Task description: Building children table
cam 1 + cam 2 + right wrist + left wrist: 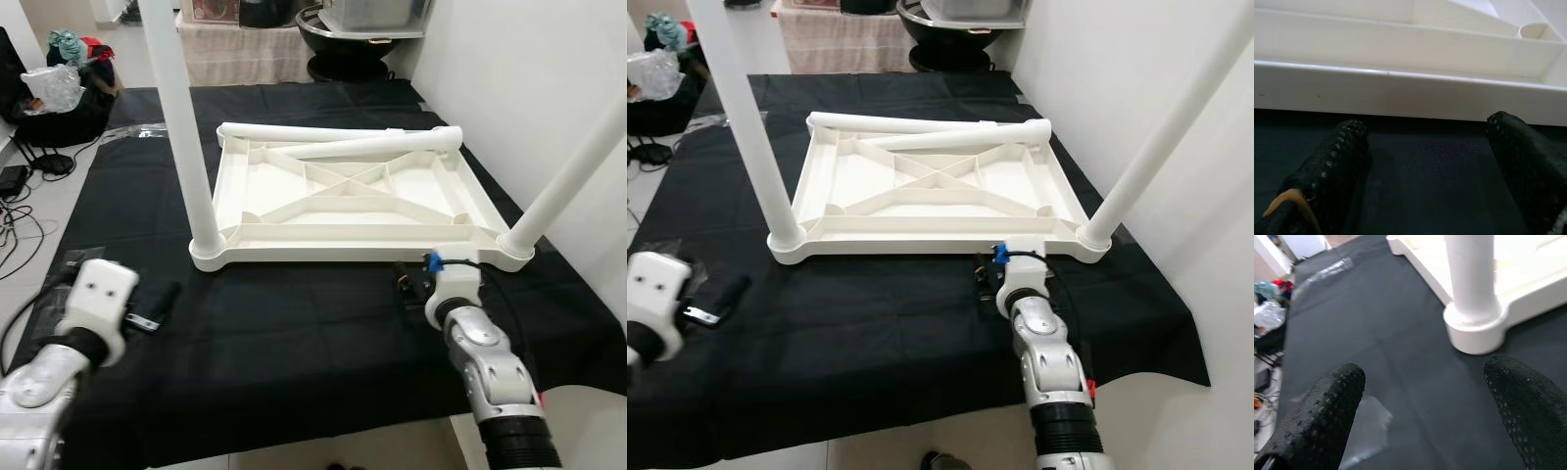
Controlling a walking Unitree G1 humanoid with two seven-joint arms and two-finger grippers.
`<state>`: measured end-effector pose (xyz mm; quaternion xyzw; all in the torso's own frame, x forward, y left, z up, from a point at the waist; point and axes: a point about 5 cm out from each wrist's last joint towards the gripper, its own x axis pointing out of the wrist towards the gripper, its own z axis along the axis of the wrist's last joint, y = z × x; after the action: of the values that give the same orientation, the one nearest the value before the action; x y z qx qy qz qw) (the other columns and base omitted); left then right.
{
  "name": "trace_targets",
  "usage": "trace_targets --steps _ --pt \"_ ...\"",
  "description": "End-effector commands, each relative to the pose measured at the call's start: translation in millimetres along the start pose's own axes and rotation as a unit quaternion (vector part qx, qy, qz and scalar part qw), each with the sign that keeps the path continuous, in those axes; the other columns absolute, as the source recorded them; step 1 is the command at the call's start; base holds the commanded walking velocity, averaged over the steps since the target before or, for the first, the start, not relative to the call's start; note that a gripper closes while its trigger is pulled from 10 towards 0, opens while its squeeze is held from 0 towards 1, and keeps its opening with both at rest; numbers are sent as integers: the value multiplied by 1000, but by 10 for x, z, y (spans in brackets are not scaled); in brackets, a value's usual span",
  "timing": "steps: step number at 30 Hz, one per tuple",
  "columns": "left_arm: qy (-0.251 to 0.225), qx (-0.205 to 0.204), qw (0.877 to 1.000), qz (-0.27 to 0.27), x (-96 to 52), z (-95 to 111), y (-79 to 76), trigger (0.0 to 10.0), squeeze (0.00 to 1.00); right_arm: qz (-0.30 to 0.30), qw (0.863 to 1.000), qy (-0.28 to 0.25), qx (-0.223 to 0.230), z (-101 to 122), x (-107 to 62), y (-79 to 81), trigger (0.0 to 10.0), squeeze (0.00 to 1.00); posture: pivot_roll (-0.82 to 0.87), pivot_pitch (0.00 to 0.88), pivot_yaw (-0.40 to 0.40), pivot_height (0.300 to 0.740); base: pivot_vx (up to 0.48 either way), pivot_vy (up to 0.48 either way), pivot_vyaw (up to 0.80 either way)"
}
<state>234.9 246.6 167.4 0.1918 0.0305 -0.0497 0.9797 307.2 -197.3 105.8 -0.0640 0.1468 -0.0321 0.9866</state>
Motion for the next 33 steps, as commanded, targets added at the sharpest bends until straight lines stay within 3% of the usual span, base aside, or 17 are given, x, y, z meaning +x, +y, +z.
trace_targets --steps 1,9,13,18,28,33 --pt "4 13 1000 3 20 -2 46 10000 0 -16 1000 19 -8 -30 23 -28 10000 0 92 84 -73 740 0 0 0" --pt "4 68 997 45 180 29 339 10000 0 -103 994 44 -13 82 54 -228 10000 0 81 123 -71 740 0 0 0" --pt "-3 70 996 56 223 51 399 10000 0 -104 993 50 -10 86 41 -233 10000 0 78 126 -65 740 0 0 0" --pt "1 112 989 96 390 75 558 10000 0 -122 990 74 -6 16 -18 -273 10000 0 74 147 -62 740 0 0 0" --pt "-11 152 981 120 566 61 531 10000 0 -143 985 92 6 -22 -74 -350 10000 0 62 168 -47 740 0 0 0" --pt "-40 163 979 116 642 79 363 10000 0 -145 985 92 19 -4 -87 -350 10000 0 60 174 -43 740 0 0 0"
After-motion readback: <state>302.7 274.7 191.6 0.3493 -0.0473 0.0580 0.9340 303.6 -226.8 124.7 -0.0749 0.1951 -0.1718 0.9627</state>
